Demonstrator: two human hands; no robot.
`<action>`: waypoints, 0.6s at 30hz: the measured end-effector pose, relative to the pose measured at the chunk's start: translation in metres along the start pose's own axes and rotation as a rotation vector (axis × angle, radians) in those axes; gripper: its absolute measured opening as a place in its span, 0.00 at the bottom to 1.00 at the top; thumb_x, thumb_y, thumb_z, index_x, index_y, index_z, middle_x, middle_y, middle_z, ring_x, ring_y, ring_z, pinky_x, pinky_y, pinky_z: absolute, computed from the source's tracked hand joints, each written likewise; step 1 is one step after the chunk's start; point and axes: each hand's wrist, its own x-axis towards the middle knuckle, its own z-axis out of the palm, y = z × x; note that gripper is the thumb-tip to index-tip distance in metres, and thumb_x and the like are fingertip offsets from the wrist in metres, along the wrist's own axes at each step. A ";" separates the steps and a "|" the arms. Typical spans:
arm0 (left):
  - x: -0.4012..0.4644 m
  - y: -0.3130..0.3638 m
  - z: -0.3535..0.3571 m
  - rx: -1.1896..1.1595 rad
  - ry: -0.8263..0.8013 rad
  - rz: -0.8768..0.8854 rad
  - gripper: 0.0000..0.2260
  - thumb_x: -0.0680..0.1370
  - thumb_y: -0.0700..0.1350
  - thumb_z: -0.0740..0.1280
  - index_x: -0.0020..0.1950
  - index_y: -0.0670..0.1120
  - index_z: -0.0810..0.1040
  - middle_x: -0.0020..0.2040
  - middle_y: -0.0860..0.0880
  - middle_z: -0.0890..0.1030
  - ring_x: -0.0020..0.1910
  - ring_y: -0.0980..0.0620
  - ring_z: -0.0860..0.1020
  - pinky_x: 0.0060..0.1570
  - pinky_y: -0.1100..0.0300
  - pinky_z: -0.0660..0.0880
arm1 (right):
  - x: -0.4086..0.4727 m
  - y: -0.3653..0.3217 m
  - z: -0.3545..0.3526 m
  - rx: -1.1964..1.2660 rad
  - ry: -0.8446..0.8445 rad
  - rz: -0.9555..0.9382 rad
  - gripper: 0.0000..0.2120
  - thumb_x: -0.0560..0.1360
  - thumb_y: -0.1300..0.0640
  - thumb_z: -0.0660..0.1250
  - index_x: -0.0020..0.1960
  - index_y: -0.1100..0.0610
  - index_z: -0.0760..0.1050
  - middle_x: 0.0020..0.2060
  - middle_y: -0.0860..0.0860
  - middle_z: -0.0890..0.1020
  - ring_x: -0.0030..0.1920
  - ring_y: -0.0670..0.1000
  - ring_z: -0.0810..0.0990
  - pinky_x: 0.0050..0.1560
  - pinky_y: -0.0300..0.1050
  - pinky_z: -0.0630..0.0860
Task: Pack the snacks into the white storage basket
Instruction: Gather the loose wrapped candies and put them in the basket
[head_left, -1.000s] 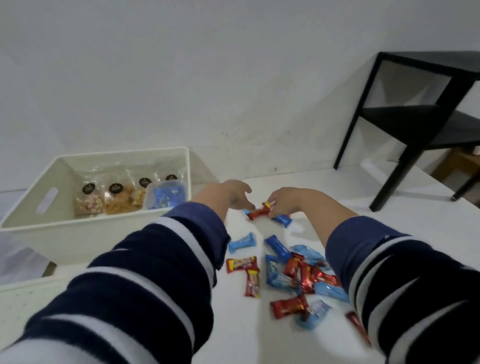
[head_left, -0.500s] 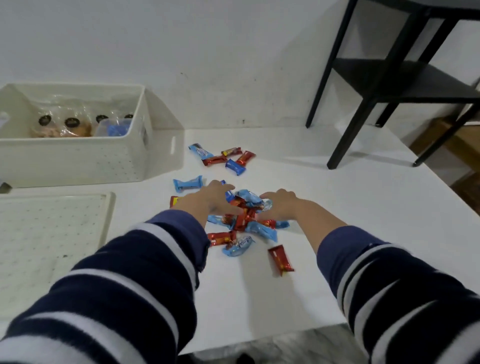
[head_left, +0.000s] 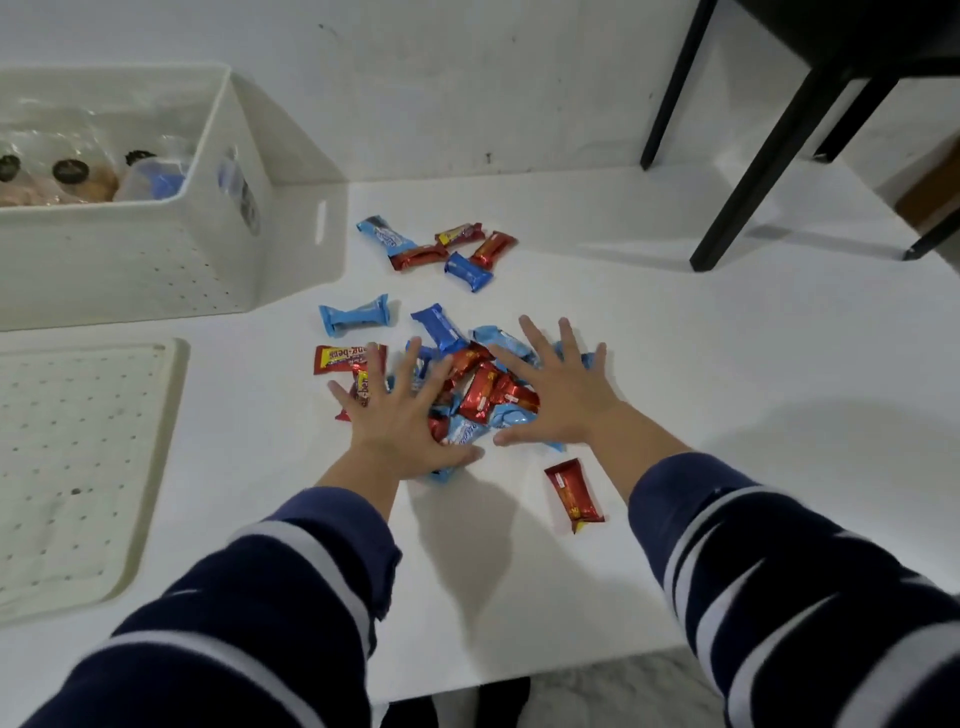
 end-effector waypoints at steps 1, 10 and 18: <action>0.004 -0.006 0.002 -0.002 0.005 -0.004 0.50 0.59 0.82 0.52 0.73 0.66 0.33 0.77 0.54 0.33 0.75 0.36 0.32 0.64 0.24 0.42 | 0.005 -0.002 0.003 0.006 0.015 -0.027 0.50 0.61 0.21 0.59 0.72 0.31 0.32 0.76 0.44 0.32 0.76 0.64 0.35 0.68 0.76 0.48; 0.027 -0.024 0.016 -0.098 0.440 0.065 0.27 0.70 0.68 0.61 0.65 0.59 0.74 0.65 0.50 0.74 0.64 0.39 0.67 0.53 0.43 0.72 | 0.029 -0.016 0.027 0.033 0.401 -0.057 0.29 0.68 0.28 0.55 0.65 0.38 0.70 0.71 0.48 0.69 0.55 0.59 0.73 0.49 0.54 0.74; 0.034 -0.027 0.010 -0.217 0.550 0.135 0.21 0.69 0.59 0.73 0.59 0.54 0.79 0.52 0.50 0.79 0.49 0.42 0.74 0.36 0.55 0.74 | 0.037 -0.028 0.031 0.098 0.585 -0.039 0.15 0.63 0.48 0.77 0.46 0.52 0.81 0.53 0.54 0.81 0.40 0.56 0.80 0.30 0.43 0.76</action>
